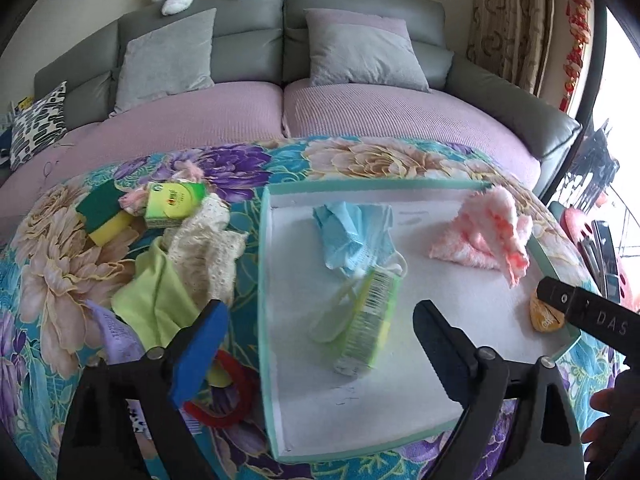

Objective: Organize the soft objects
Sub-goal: 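Withdraw both tools from the tray back toward the pile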

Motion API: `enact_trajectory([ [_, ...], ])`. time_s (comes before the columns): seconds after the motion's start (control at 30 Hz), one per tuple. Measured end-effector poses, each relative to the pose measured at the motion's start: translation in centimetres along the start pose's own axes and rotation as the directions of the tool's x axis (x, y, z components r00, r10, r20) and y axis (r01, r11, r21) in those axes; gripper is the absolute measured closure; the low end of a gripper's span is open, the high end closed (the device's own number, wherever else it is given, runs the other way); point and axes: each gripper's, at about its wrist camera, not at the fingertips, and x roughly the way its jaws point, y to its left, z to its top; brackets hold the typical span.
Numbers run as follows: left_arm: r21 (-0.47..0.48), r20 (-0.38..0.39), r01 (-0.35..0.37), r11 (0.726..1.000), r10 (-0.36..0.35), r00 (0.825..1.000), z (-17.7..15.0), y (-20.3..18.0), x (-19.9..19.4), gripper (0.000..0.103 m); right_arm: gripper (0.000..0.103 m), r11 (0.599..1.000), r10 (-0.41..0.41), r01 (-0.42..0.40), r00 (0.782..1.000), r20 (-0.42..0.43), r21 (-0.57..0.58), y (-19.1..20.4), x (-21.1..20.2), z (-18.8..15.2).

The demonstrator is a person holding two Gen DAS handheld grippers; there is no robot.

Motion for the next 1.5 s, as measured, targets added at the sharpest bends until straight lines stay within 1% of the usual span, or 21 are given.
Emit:
enact_trajectory([
  [0.03,-0.006,0.005,-0.011,1.000,0.011,1.000,0.1,0.3,-0.1,0.009,0.002,1.000,0.002,-0.002,1.000,0.000,-0.002,0.0,0.0,0.0],
  [0.07,-0.014,0.023,-0.027,1.000,0.028,0.999,0.2,0.7,-0.4,0.008,0.000,1.000,0.004,-0.004,1.000,0.000,-0.003,0.0,0.0,0.0],
  [0.2,-0.059,0.071,-0.071,0.996,0.075,0.995,0.5,2.4,-1.2,0.005,0.000,1.000,0.005,-0.005,1.000,0.008,-0.009,0.2,0.0,0.0],
  [0.4,-0.150,0.094,-0.086,0.985,0.100,0.990,0.8,4.5,-1.8,0.005,0.000,1.000,0.009,-0.008,1.000,0.018,-0.024,0.3,-0.1,0.1],
  [0.5,-0.157,0.102,-0.101,0.982,0.118,0.988,0.8,5.0,-2.0,0.005,0.000,1.000,0.017,-0.017,1.000,0.013,-0.025,0.3,0.0,0.1],
  [0.57,-0.160,0.102,-0.112,0.981,0.129,0.986,0.8,5.4,-2.1,0.005,0.000,0.999,0.022,-0.022,1.000,0.010,-0.025,0.3,0.0,0.1],
  [0.7,-0.178,0.094,-0.155,0.972,0.174,0.980,1.0,6.3,-2.3,0.005,0.000,0.999,0.039,-0.039,0.999,0.009,-0.024,0.2,0.1,0.1],
  [0.8,-0.191,0.062,-0.184,0.964,0.199,0.978,1.1,7.0,-2.1,0.005,0.000,0.999,0.042,-0.041,0.999,0.016,-0.030,0.2,-0.1,0.2],
  [0.83,-0.204,0.048,-0.182,0.962,0.195,0.980,1.2,7.3,-2.1,0.005,0.000,0.998,0.044,-0.043,0.999,0.020,-0.035,0.3,-0.2,0.2],
  [0.9,-0.249,0.010,-0.153,0.956,0.161,0.987,1.4,8.0,-1.9,0.005,0.000,0.998,0.043,-0.042,0.999,0.026,-0.054,0.6,-0.5,0.2],
  [0.97,-0.276,-0.004,-0.138,0.951,0.142,0.990,1.6,8.3,-2.1,0.005,0.000,0.996,0.037,-0.034,0.999,0.034,-0.082,0.9,-1.0,0.2],
  [1.07,-0.268,0.001,-0.157,0.951,0.163,0.987,2.5,8.2,-3.0,0.005,0.000,0.993,0.040,-0.034,0.997,0.059,-0.111,1.5,-1.9,0.2],
  [1.2,-0.279,0.013,-0.168,0.945,0.179,0.984,3.7,8.4,-4.0,0.005,0.000,0.987,0.075,-0.060,0.993,0.094,-0.150,2.6,-3.4,0.3],
  [1.27,-0.290,0.027,-0.179,0.940,0.195,0.980,4.1,8.7,-4.3,0.005,0.000,0.982,0.093,-0.075,0.991,0.100,-0.172,3.3,-3.8,0.2],
  [1.4,-0.292,0.033,-0.244,0.925,0.265,0.964,4.3,9.6,-4.6,0.005,0.000,0.971,0.122,-0.098,0.987,0.102,-0.220,4.9,-4.1,0.0],
  [1.5,-0.298,0.025,-0.285,0.911,0.305,0.952,3.7,10.2,-4.4,0.005,0.000,0.963,0.136,-0.111,0.987,0.087,-0.244,6.1,-4.1,-0.4],
])
